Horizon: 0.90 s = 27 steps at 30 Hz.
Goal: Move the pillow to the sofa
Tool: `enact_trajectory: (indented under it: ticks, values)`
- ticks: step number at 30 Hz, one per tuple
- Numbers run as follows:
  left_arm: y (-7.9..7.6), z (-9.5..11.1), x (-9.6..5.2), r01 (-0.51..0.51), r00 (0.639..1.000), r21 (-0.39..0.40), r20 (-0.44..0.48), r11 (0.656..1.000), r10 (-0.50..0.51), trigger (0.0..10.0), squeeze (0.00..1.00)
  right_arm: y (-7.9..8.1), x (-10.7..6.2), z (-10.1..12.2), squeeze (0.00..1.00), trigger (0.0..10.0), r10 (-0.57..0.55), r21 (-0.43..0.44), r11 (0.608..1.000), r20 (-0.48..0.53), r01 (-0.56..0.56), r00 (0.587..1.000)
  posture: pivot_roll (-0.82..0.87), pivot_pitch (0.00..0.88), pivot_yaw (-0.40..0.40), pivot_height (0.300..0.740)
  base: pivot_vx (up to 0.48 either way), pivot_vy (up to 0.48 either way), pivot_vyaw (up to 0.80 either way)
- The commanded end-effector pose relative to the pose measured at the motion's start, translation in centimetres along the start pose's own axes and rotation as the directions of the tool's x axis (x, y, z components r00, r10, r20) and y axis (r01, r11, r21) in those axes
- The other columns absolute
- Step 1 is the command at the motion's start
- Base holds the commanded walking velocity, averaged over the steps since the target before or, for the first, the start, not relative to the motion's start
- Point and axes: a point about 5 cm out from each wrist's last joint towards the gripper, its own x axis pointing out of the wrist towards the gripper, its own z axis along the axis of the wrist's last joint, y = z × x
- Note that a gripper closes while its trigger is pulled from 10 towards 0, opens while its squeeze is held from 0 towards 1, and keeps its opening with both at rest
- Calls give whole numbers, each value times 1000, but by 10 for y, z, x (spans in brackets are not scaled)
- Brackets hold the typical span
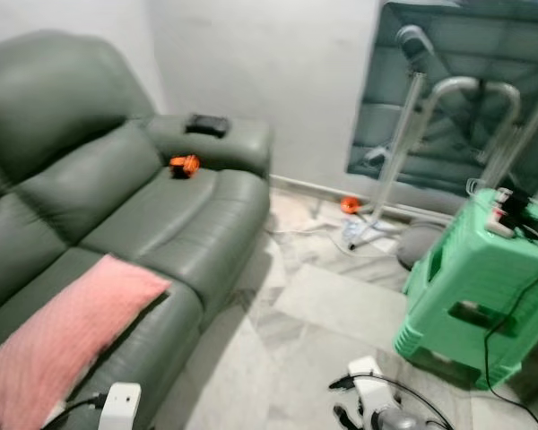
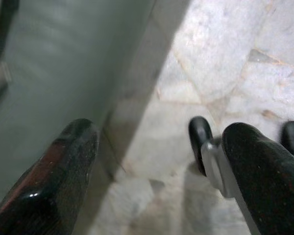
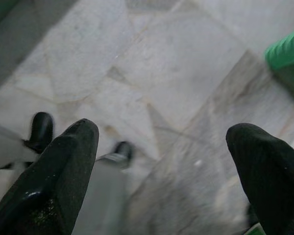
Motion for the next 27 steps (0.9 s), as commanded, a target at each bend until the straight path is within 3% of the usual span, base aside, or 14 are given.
enact_trajectory:
  ticks: [1,22,27]
  values:
    - [-2,8,1,8,1000,13,20,1000,-8,10000,0,-11,-2,1,0,10000,-33,-10,999,5,33,999,-162,0,40,740,281,0,-694]
    - [-2,8,1,7,1000,21,19,1000,-7,10000,0,-11,-1,2,0,10000,-33,-13,999,4,33,999,-162,0,44,740,279,0,-708]
    - [-1,9,1,1,1000,29,19,1000,-2,10000,0,-10,-1,3,0,10000,-30,-20,999,6,30,1000,-161,0,44,740,277,0,-175]
